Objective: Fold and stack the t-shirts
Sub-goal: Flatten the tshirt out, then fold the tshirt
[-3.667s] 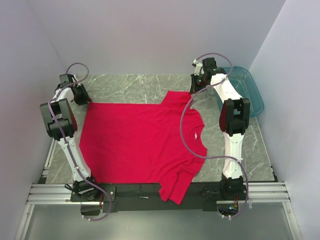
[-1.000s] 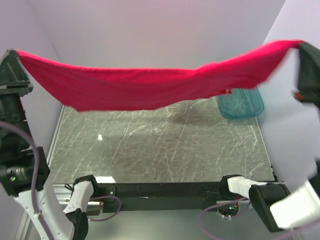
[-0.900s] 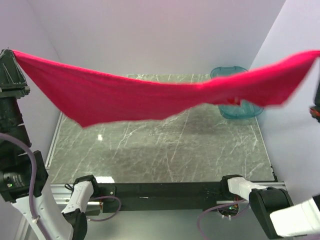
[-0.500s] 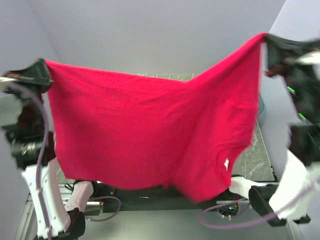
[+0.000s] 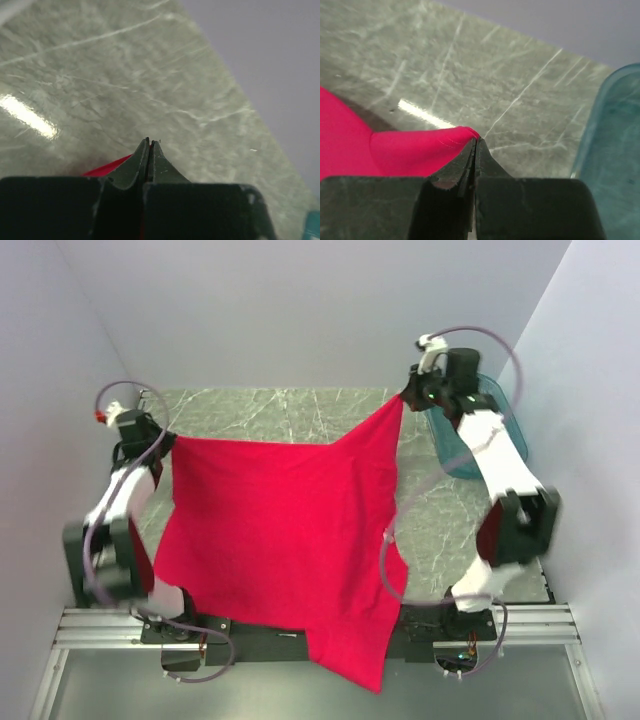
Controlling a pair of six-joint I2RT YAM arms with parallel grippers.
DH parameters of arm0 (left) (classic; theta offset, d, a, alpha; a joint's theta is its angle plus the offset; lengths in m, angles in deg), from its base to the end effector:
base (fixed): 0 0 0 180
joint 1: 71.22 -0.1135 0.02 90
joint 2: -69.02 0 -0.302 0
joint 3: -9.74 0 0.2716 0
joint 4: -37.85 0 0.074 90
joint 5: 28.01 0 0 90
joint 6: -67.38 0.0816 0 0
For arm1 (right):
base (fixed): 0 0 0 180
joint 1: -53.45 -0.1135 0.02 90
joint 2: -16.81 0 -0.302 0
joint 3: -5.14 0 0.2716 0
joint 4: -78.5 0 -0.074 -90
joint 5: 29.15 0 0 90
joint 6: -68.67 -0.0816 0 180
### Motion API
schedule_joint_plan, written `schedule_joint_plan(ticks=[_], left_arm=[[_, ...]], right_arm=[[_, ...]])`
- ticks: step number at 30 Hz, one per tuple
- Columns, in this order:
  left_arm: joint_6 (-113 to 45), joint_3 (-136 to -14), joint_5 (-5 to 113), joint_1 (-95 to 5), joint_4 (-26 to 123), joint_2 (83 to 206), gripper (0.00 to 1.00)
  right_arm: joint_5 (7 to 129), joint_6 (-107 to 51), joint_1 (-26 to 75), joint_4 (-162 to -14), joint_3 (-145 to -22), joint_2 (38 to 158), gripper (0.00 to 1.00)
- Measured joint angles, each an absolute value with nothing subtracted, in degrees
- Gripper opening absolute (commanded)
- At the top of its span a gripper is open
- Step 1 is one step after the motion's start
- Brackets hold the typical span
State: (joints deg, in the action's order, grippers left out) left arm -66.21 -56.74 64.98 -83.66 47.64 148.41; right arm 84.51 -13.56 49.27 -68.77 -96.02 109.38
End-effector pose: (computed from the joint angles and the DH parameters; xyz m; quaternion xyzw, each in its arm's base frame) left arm 0.3629 0.0844 0.2897 -0.4036 0.7279 -0.1278 0.5394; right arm 0.4343 0.0646 0.3949 -0.1964 0.8054 0.1553 0.5372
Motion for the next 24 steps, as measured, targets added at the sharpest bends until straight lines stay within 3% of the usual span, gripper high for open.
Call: schedule_joint_plan(ticks=[5,11,18,24], left_arm=[[-66.17,-67.17,64.82,-82.9,47.09,170.27,0.0],[-65.71,-81.24,64.93,-82.64,50.28,184.65,0.0],[-64.64,-90.86,64.76,-82.64,53.52,190.95,0.0],[-63.41,-93.07,63.56,-82.64,54.72,191.76,0.0]], right_arm=[[83.63,-13.72,48.57,-67.5,-109.94,130.76,0.0],[79.48,-14.66,48.07,-63.48,-124.81,143.92,0.0],[78.15,-15.51,47.98,-62.85,-130.23,145.86,0.0],[79.76,-15.53,47.96,-65.16,-118.53,139.83,0.0]])
